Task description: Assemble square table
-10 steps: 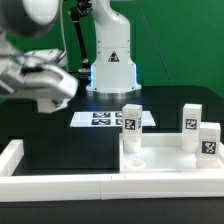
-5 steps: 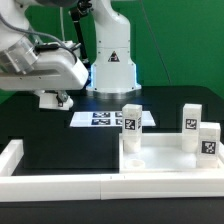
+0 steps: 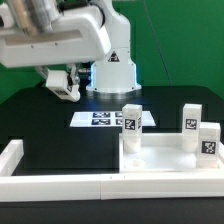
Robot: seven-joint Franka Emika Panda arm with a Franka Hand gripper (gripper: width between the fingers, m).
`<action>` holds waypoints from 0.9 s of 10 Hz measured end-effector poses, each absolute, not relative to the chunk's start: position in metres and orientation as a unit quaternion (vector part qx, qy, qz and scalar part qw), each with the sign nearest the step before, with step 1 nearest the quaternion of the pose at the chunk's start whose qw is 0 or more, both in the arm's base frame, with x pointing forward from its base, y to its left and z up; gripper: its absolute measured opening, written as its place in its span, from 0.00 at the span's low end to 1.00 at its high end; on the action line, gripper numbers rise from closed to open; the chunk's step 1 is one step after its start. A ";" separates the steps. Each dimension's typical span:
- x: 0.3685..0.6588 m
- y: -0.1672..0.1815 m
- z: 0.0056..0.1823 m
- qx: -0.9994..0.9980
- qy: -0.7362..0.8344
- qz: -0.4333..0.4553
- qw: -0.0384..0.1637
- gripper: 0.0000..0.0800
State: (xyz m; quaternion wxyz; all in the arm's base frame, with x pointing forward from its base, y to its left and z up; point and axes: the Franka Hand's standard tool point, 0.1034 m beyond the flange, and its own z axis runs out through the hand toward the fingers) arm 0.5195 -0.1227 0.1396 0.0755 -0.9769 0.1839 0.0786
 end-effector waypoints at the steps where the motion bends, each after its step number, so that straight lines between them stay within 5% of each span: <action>1: 0.516 -0.123 0.137 -0.979 0.186 0.057 0.069 0.36; 4: 0.537 -0.117 0.137 -0.977 0.203 -0.052 0.025 0.36; 5: 0.555 -0.087 0.144 -0.976 0.208 -0.072 0.008 0.36; 6: 0.584 -0.055 0.159 -0.966 0.216 -0.141 0.003 0.36; 9: 0.604 -0.017 0.166 -0.918 0.256 -0.302 0.015 0.36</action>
Offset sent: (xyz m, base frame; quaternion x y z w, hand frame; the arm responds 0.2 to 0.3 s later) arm 0.0333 0.0326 -0.0009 -0.0792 0.2404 0.0113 0.9674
